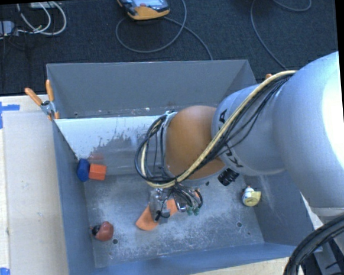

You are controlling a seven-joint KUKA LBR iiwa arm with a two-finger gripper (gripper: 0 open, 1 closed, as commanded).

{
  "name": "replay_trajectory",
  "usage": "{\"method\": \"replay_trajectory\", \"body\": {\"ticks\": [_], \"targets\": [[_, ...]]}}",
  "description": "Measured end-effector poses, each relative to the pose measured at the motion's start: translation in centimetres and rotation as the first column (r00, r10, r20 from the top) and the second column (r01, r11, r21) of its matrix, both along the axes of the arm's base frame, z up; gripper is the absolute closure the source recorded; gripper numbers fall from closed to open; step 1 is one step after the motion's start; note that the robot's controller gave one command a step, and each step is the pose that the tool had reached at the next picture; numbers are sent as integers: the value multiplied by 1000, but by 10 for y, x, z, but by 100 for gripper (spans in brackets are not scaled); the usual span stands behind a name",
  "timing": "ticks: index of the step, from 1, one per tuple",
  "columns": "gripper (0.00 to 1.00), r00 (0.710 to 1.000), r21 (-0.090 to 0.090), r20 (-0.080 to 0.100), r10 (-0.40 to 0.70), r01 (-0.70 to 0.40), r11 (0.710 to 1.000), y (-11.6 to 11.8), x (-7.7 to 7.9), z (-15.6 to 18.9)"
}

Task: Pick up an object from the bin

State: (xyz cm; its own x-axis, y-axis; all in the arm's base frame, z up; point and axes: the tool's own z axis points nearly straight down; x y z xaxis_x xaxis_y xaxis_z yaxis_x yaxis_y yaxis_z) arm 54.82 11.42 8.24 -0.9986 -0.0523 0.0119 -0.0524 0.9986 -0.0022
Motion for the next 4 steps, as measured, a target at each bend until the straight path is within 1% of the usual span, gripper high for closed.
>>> {"method": "replay_trajectory", "body": {"ticks": [1, 2, 3, 4], "targets": [[100, 968, 6, -4, 252, -252, 968, -7, 6, 24], [0, 998, 1, 0, 65, -65, 998, -34, 0, 72], [0, 998, 1, -1, 65, -65, 998, -34, -1, 71], [0, 986, 2, 7, 168, -168, 986, -36, 3, 49]]}}
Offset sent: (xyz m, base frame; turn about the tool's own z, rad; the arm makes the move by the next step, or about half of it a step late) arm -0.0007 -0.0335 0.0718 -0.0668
